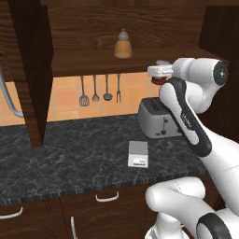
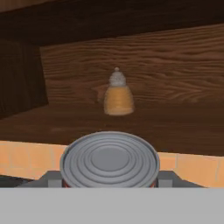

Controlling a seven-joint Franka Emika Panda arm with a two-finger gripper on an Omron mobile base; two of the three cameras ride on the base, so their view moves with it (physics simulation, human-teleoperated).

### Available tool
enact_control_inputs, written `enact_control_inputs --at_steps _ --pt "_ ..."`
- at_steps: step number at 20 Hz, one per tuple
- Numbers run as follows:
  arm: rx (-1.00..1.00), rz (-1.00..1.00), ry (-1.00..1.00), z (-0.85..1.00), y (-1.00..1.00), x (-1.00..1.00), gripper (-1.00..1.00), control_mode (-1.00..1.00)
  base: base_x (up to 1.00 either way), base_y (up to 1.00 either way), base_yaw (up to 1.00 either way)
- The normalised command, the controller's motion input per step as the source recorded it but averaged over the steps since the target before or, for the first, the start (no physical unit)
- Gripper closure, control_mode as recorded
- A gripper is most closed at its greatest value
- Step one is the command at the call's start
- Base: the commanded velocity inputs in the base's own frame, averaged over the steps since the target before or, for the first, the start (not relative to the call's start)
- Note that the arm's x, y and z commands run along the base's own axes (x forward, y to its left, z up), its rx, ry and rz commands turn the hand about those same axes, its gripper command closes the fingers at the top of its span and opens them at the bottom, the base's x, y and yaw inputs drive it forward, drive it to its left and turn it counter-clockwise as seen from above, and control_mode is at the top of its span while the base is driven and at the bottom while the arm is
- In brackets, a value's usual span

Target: Pick the canned food and place it on the digital scale for weighing, and close the cabinet.

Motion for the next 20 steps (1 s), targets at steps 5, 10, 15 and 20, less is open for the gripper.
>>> enact_control_inputs --at_steps 5,10,15,20 --pt "-0.07 0.20 0.05 -0.84 0.00 -0.58 1.00 -1.00 0.00 0.00 0.00" --pt "-0.11 0.18 0.14 -0.92 0.01 0.10 1.00 -1.00 0.00 0.00 0.00" --pt "-0.07 0.19 0.34 -1.00 0.04 0.29 1.00 -1.00 0.00 0.00 0.00" --pt "0.00 0.28 0.12 -0.94 0.00 0.57 1.00 -1.00 0.00 0.00 0.00"
